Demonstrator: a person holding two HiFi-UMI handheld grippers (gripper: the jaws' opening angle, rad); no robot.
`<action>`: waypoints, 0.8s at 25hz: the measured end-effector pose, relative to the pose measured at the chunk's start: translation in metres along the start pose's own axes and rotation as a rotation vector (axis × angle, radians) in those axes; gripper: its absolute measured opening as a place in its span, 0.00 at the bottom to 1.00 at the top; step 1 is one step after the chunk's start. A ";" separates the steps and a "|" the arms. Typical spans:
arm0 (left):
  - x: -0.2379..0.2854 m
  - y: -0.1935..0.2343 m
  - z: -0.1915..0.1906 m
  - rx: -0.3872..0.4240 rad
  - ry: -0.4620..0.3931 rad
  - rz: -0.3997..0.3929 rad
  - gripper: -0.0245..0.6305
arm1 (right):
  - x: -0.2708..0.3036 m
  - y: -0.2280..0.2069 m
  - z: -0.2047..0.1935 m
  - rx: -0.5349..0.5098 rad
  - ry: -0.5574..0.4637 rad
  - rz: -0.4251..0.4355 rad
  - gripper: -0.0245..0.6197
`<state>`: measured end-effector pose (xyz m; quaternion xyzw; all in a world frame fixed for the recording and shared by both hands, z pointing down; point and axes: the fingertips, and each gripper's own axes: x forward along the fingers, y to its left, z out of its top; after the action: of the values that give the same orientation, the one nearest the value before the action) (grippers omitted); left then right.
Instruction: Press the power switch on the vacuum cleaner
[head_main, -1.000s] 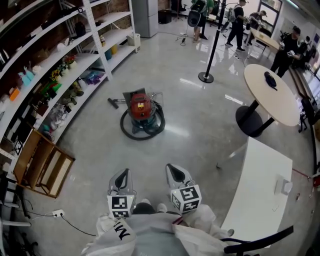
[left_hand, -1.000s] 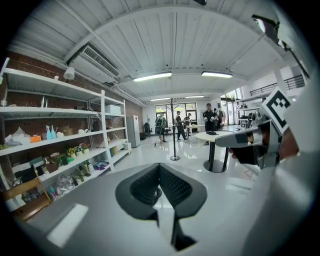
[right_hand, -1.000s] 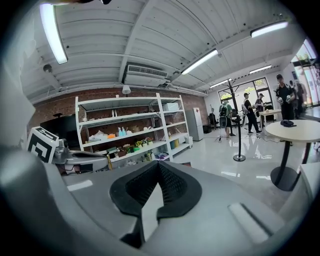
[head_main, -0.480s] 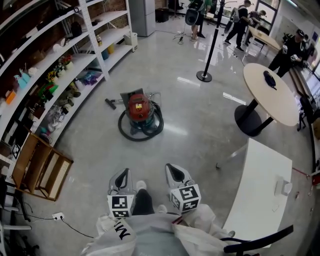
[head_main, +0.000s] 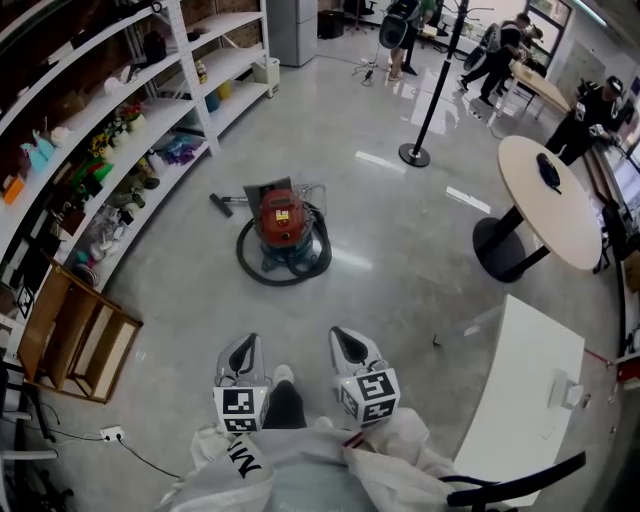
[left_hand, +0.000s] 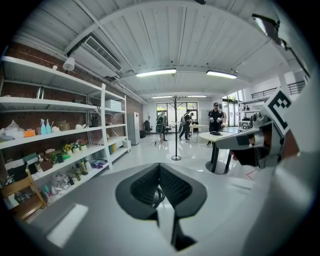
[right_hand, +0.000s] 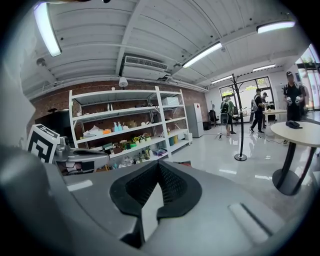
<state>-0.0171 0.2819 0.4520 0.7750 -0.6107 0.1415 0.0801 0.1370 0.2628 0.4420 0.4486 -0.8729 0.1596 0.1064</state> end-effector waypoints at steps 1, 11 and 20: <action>0.005 0.005 0.002 -0.002 -0.001 0.000 0.04 | 0.007 0.000 0.003 -0.002 0.001 0.001 0.04; 0.048 0.054 0.016 -0.010 0.001 0.003 0.04 | 0.068 0.000 0.022 -0.010 0.023 0.000 0.04; 0.081 0.085 0.020 -0.020 -0.009 -0.016 0.04 | 0.104 -0.002 0.038 -0.024 0.033 -0.024 0.04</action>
<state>-0.0798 0.1808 0.4544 0.7795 -0.6064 0.1312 0.0864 0.0771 0.1694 0.4413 0.4553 -0.8673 0.1553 0.1278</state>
